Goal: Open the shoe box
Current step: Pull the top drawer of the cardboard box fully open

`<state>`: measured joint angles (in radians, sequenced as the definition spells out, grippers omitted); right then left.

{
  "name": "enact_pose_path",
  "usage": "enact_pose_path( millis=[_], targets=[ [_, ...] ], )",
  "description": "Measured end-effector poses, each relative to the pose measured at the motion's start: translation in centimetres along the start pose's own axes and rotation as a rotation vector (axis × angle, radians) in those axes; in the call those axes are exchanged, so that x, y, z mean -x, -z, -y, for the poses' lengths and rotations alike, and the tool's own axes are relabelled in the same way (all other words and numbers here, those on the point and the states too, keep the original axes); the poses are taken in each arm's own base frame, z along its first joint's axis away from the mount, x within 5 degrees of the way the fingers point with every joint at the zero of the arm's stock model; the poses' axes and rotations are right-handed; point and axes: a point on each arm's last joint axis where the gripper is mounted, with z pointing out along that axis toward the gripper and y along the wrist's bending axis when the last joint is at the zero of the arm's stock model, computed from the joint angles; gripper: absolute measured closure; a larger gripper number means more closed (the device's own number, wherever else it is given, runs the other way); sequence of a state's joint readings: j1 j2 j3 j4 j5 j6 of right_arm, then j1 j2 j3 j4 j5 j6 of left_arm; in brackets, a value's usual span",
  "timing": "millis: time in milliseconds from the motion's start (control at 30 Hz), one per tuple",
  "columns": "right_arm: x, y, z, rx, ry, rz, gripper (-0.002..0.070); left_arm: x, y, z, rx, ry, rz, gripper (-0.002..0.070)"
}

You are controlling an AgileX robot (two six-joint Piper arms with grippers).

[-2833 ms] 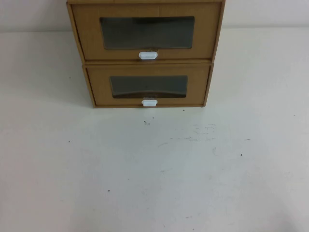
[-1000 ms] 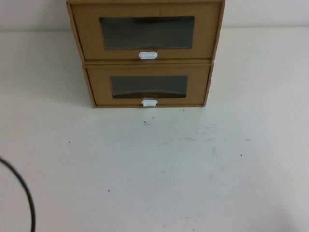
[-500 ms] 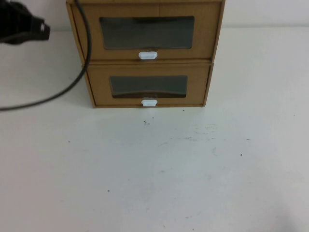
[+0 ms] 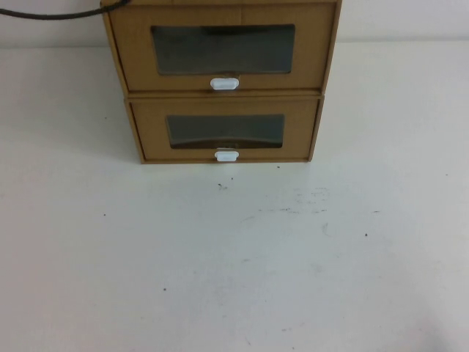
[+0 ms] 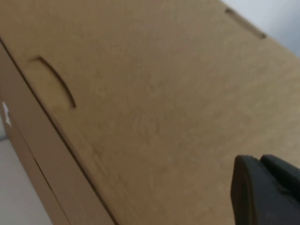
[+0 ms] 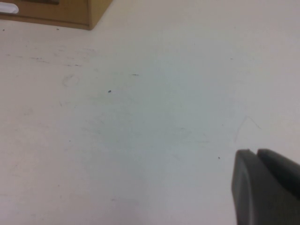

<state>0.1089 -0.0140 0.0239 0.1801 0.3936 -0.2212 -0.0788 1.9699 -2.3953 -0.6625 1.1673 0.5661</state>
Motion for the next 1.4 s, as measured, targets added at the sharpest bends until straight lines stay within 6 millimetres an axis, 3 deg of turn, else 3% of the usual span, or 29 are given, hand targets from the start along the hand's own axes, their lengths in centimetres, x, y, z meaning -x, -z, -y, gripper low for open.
enact_pose_path(
  millis=[133, 333, 1267, 1400],
  targets=[
    [0.0, 0.0, 0.0, 0.000, 0.000, 0.000, 0.0697, -1.8, -3.0, -1.4, -0.047, 0.034, -0.078, 0.0680],
    [0.0, 0.0, 0.0, 0.000, 0.000, 0.000, 0.0697, -3.5, -5.4, -2.6, -0.074, 0.073, -0.122, 0.0680],
    [0.1, 0.0, 0.0, 0.001, -0.006, 0.008, 0.0697, -3.6, -5.9, -3.1, -0.094, 0.120, -0.095, 0.0680],
    [1.2, 0.0, -0.4, 0.057, -0.257, 0.139, 0.0697, -3.6, -5.9, -3.1, -0.094, 0.128, -0.095, 0.0680]
  ],
)
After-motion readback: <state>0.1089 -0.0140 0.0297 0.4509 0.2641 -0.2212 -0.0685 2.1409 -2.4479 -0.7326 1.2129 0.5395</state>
